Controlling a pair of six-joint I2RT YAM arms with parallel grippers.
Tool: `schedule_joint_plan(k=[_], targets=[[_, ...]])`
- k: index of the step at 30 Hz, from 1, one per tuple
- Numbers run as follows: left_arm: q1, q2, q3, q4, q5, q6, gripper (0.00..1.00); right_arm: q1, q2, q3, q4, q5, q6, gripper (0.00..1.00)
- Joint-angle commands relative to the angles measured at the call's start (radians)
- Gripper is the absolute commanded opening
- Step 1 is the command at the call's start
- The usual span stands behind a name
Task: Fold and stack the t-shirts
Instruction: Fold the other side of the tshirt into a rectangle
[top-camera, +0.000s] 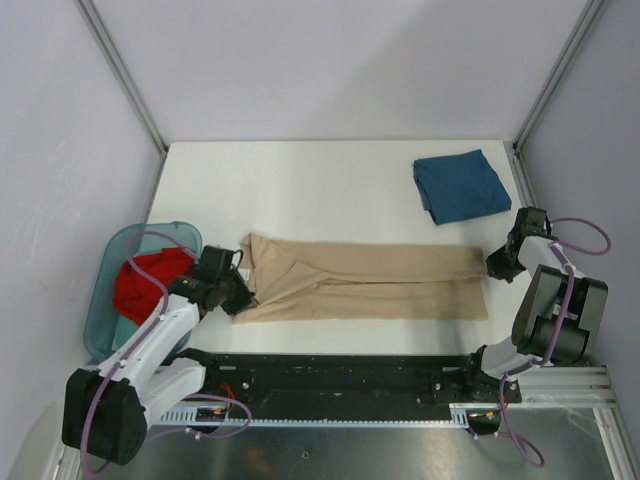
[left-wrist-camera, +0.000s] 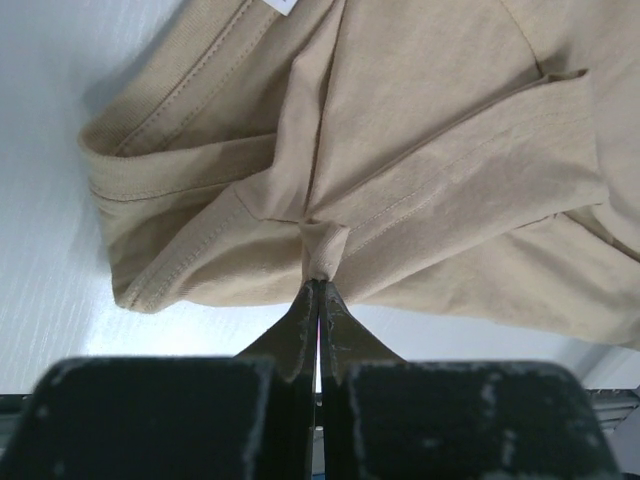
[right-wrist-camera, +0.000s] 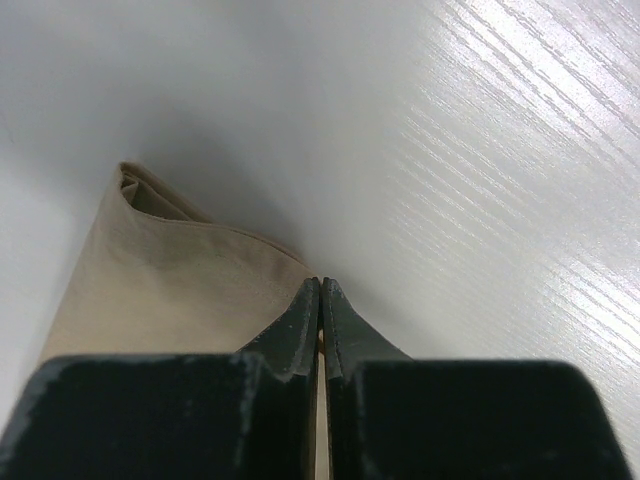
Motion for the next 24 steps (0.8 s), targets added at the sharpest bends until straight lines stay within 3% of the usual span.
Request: schedule_joint_plan(k=[1, 24], targets=[[-0.021, -0.031, 0.051, -0.004, -0.014, -0.003, 0.0, 0.003, -0.026, 0.0, 0.001, 0.028, -0.016, 0.03], [-0.178, 0.022, 0.034, 0.006, -0.023, -0.029, 0.0, 0.013, -0.017, 0.0, 0.004, 0.027, -0.012, 0.03]])
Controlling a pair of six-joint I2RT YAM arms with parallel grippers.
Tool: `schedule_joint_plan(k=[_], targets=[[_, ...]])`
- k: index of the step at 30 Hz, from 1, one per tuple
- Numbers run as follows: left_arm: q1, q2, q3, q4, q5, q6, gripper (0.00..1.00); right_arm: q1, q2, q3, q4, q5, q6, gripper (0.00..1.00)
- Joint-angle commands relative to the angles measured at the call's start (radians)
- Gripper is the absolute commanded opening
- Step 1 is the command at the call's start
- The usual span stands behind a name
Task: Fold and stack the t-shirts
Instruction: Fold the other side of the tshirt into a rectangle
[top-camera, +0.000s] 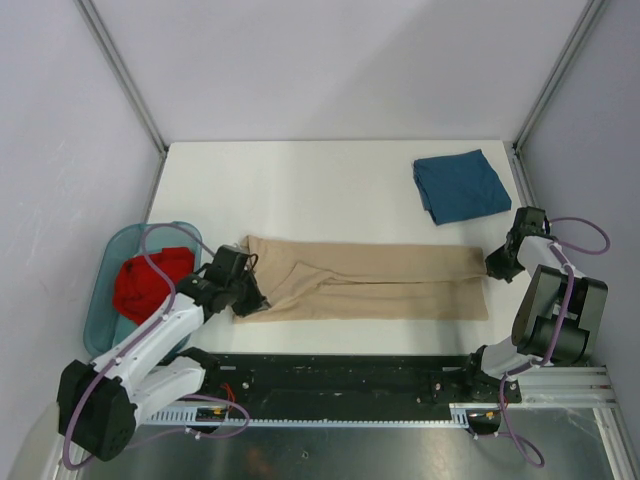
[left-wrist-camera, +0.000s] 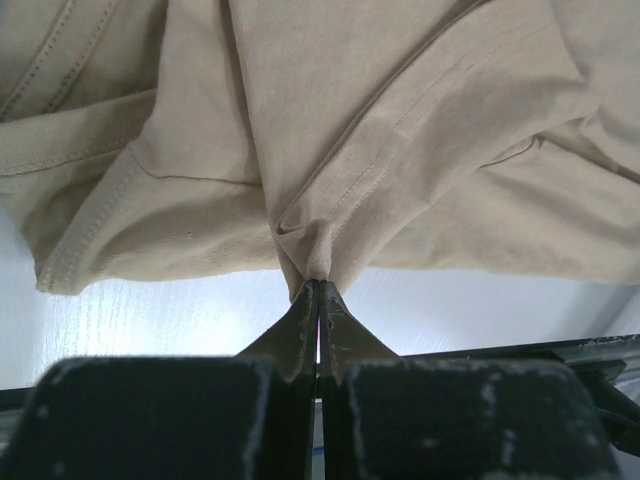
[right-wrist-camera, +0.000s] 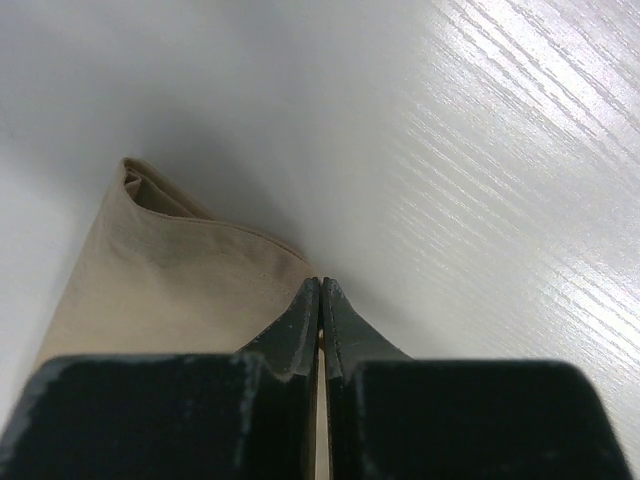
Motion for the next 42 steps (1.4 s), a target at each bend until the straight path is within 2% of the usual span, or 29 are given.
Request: schedule_joint_plan(k=[1, 14, 21, 24, 28, 30, 33, 35, 39, 42], targets=[[-0.031, 0.031, -0.002, 0.013, -0.023, -0.018, 0.0, 0.008, -0.015, -0.001, 0.004, 0.024, -0.009, 0.03], [-0.111, 0.113, 0.018, 0.045, -0.02, -0.002, 0.0, 0.013, -0.014, 0.0, 0.005, 0.029, -0.014, 0.04], [-0.114, 0.134, -0.002, 0.051, -0.039, 0.003, 0.0, 0.016, -0.016, 0.0, 0.006, 0.034, -0.016, 0.08], [-0.114, 0.13, 0.004, 0.052, -0.042, 0.016, 0.0, 0.017, -0.023, 0.0, 0.003, 0.034, -0.018, 0.14], [-0.114, 0.098, 0.025, 0.047, -0.036, 0.043, 0.0, 0.017, -0.067, 0.016, -0.024, 0.049, -0.023, 0.32], [-0.115, 0.085, 0.036, 0.045, -0.023, 0.056, 0.05, 0.021, -0.101, 0.038, -0.048, 0.061, -0.028, 0.39], [-0.114, 0.076, 0.055, 0.041, -0.001, 0.07, 0.25, 0.053, -0.144, 0.075, -0.075, 0.072, -0.036, 0.42], [-0.114, 0.067, 0.069, 0.039, 0.002, 0.074, 0.33, 0.104, -0.167, 0.094, -0.074, 0.066, -0.041, 0.41], [-0.114, 0.068, 0.122, 0.034, -0.017, 0.098, 0.38, 0.267, -0.167, 0.118, -0.017, 0.03, -0.049, 0.42], [-0.114, 0.139, 0.193, 0.033, -0.028, 0.135, 0.36, 0.421, -0.125, 0.138, 0.053, -0.012, -0.057, 0.41]])
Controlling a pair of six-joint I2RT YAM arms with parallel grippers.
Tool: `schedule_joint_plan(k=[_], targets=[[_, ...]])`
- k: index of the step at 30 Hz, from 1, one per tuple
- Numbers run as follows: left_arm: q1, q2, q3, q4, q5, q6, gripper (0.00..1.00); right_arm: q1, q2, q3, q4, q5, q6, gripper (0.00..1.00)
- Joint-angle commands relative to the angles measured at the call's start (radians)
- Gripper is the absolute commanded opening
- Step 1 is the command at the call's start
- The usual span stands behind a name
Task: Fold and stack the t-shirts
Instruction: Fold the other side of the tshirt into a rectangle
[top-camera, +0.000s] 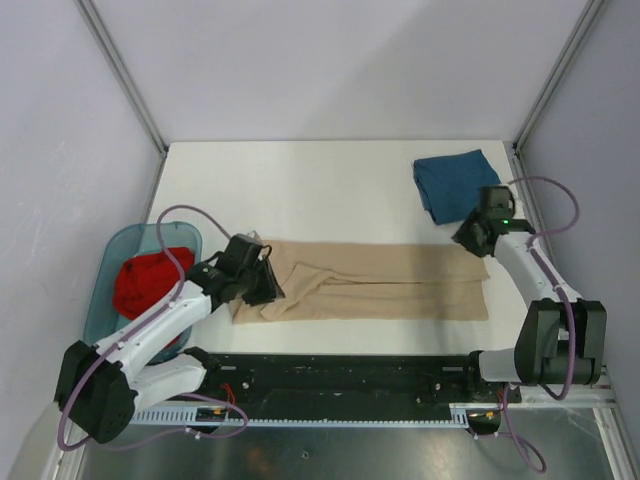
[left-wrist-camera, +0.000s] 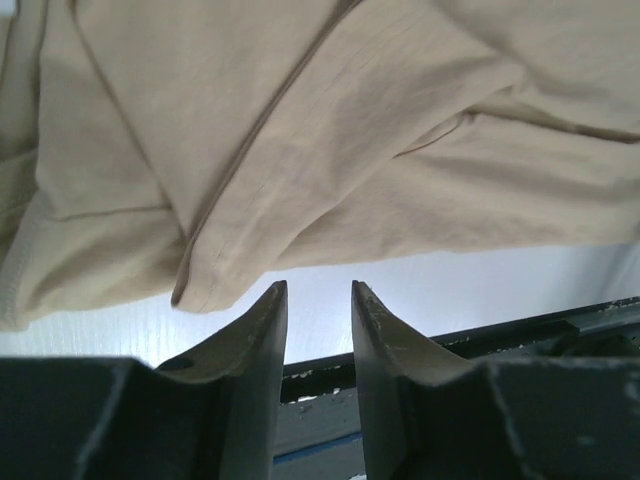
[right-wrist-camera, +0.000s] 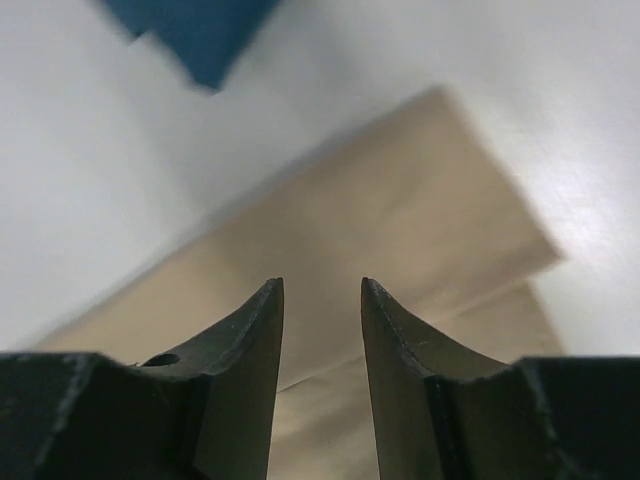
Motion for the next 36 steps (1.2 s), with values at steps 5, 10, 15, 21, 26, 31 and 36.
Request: schedule_joint_plan(k=[5, 10, 15, 21, 26, 31, 36], targets=[[-0.007, 0.161, 0.149, 0.011, -0.049, 0.074, 0.29, 0.421, 0.161, 0.144, 0.18, -0.098, -0.084, 0.41], [-0.007, 0.128, 0.089, 0.011, -0.149, -0.02, 0.29, 0.629, 0.343, 0.291, 0.263, -0.167, -0.191, 0.42], [-0.007, 0.037, 0.027, -0.004, -0.191, -0.115, 0.35, 0.761, 0.518, 0.452, 0.265, -0.223, -0.3, 0.44], [-0.005, -0.047, -0.045, -0.061, -0.232, -0.236, 0.38, 0.85, 0.678, 0.616, 0.196, -0.273, -0.383, 0.46], [-0.005, -0.084, -0.087, -0.077, -0.237, -0.294, 0.42, 0.887, 0.743, 0.679, 0.162, -0.302, -0.415, 0.47], [-0.005, -0.064, -0.097, -0.077, -0.223, -0.303, 0.44, 0.909, 0.762, 0.683, 0.146, -0.308, -0.429, 0.47], [-0.005, -0.031, -0.09, -0.076, -0.211, -0.298, 0.45, 0.919, 0.765, 0.668, 0.142, -0.319, -0.432, 0.48]])
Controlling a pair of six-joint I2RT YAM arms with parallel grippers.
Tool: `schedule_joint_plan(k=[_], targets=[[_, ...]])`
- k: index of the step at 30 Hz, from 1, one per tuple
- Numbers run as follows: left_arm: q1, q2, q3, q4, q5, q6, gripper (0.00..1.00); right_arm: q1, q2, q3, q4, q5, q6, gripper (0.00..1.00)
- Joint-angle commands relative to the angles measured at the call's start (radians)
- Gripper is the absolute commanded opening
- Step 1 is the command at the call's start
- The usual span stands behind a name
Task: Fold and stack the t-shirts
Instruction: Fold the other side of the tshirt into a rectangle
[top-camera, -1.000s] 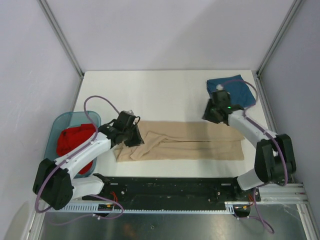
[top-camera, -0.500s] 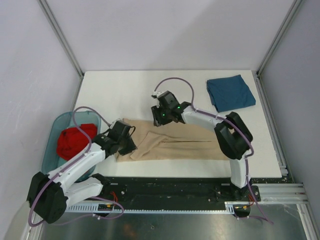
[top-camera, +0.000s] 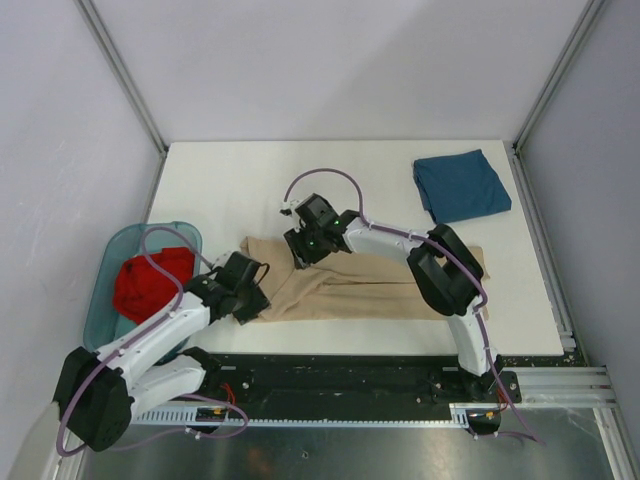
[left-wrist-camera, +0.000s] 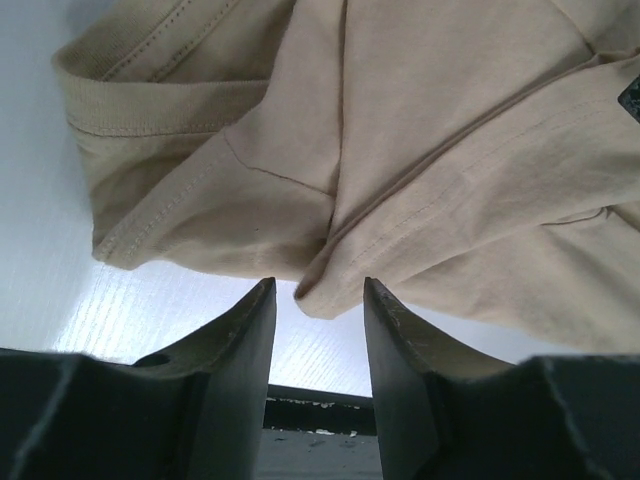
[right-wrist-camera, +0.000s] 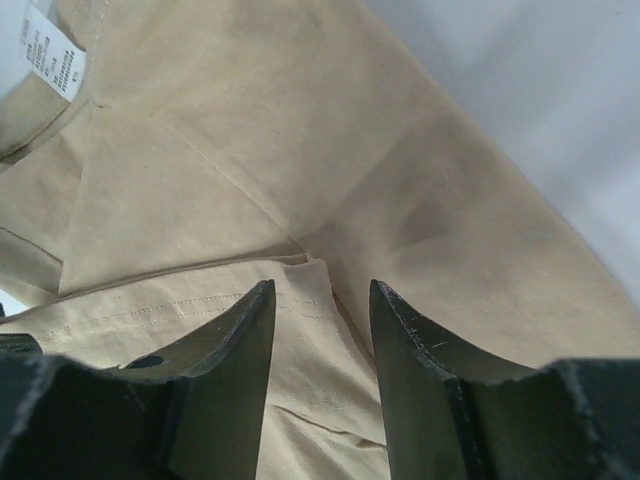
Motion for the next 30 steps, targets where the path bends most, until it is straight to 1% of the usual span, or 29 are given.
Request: schedule_joint_plan(k=[1, 3, 7, 12, 16, 24, 27, 30], targets=[[-0.003, 0.022, 0.006, 0.002, -0.013, -0.022, 0.45, 0.012, 0.009, 0.024, -0.005, -0.019, -0.024, 0.47], [-0.003, 0.028, 0.011, 0.003, -0.012, -0.019, 0.45, 0.016, 0.012, 0.023, -0.009, -0.023, -0.025, 0.48], [-0.003, 0.04, 0.02, 0.003, -0.009, -0.014, 0.41, 0.022, 0.013, 0.023, -0.015, -0.023, -0.026, 0.47], [-0.003, 0.055, 0.025, 0.007, -0.011, -0.008, 0.29, 0.026, 0.012, 0.023, -0.025, -0.015, -0.024, 0.46], [-0.003, 0.06, 0.029, 0.008, -0.01, -0.001, 0.17, 0.026, 0.007, 0.016, -0.027, -0.009, -0.024, 0.42], [-0.003, 0.049, 0.041, 0.009, -0.017, 0.02, 0.02, 0.024, -0.033, -0.009, -0.032, 0.01, -0.011, 0.15], [-0.004, 0.05, 0.05, 0.007, -0.022, 0.036, 0.0, 0.021, -0.071, -0.035, -0.028, 0.021, 0.006, 0.08], [-0.004, 0.053, 0.065, 0.007, -0.032, 0.063, 0.0, 0.015, -0.115, -0.068, -0.024, 0.034, 0.028, 0.03]])
